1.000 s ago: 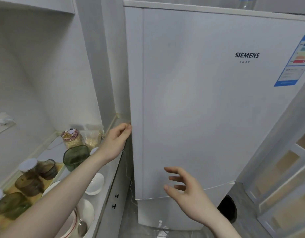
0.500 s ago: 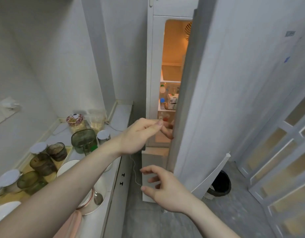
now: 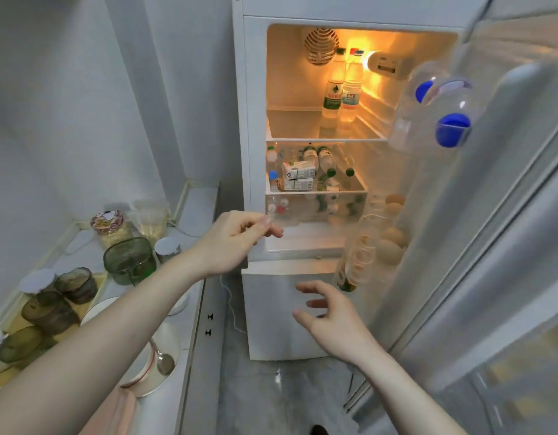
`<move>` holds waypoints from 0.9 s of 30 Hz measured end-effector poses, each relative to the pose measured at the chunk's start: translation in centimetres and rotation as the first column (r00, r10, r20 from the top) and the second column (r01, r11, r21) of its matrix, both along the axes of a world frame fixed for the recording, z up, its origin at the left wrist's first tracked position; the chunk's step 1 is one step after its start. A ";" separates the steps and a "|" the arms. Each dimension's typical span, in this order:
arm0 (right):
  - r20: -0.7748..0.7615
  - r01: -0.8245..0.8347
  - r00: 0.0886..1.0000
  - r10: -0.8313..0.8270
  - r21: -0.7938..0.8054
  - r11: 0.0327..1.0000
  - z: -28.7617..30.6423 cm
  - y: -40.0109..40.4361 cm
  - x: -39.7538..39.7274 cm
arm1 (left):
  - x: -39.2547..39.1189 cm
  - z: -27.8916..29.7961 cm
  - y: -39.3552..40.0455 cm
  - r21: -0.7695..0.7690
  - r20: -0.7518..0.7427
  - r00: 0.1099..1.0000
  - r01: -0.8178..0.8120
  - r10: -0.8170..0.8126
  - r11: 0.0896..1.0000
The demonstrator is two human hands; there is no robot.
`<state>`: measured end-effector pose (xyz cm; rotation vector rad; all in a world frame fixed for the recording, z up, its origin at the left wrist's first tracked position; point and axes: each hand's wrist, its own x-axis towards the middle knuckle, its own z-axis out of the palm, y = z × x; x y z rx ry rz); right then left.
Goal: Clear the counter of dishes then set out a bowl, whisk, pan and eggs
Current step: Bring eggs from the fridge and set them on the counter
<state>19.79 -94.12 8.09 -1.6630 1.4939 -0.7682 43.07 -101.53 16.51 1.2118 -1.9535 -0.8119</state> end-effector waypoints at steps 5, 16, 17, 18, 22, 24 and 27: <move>0.024 0.123 0.992 -0.124 0.033 0.992 -0.7 0.6 -5.1 | -1.7 -2.6 -0.9 0.063 0.060 0.998 0.014 -0.017 0.998; -0.087 0.208 0.975 -0.205 0.034 0.977 -1.7 2.3 -11.0 | -9.9 -5.7 -3.1 0.173 0.119 0.980 0.138 -0.159 0.975; -0.089 0.184 0.979 -0.181 0.028 0.982 -1.2 2.5 -11.2 | -10.7 -5.7 -3.6 0.169 0.115 0.978 0.156 -0.177 0.973; -0.093 0.147 0.985 -0.144 0.031 0.989 -0.4 2.8 -11.3 | -11.4 -5.6 -4.1 0.162 0.114 0.974 0.175 -0.195 0.971; -0.050 0.104 0.993 -0.107 -0.068 0.992 4.5 3.2 -11.6 | -14.1 -4.2 -6.1 0.101 0.105 0.971 0.206 -0.216 0.973; -0.018 0.174 0.983 -0.182 -0.211 0.962 6.8 2.7 -12.3 | -15.9 -2.9 -7.0 0.045 0.093 0.969 0.227 -0.230 0.973; -0.069 0.216 0.964 -0.258 -0.366 0.905 8.5 1.1 -14.1 | -18.9 -1.3 -8.6 -0.042 0.097 0.960 0.268 -0.263 0.963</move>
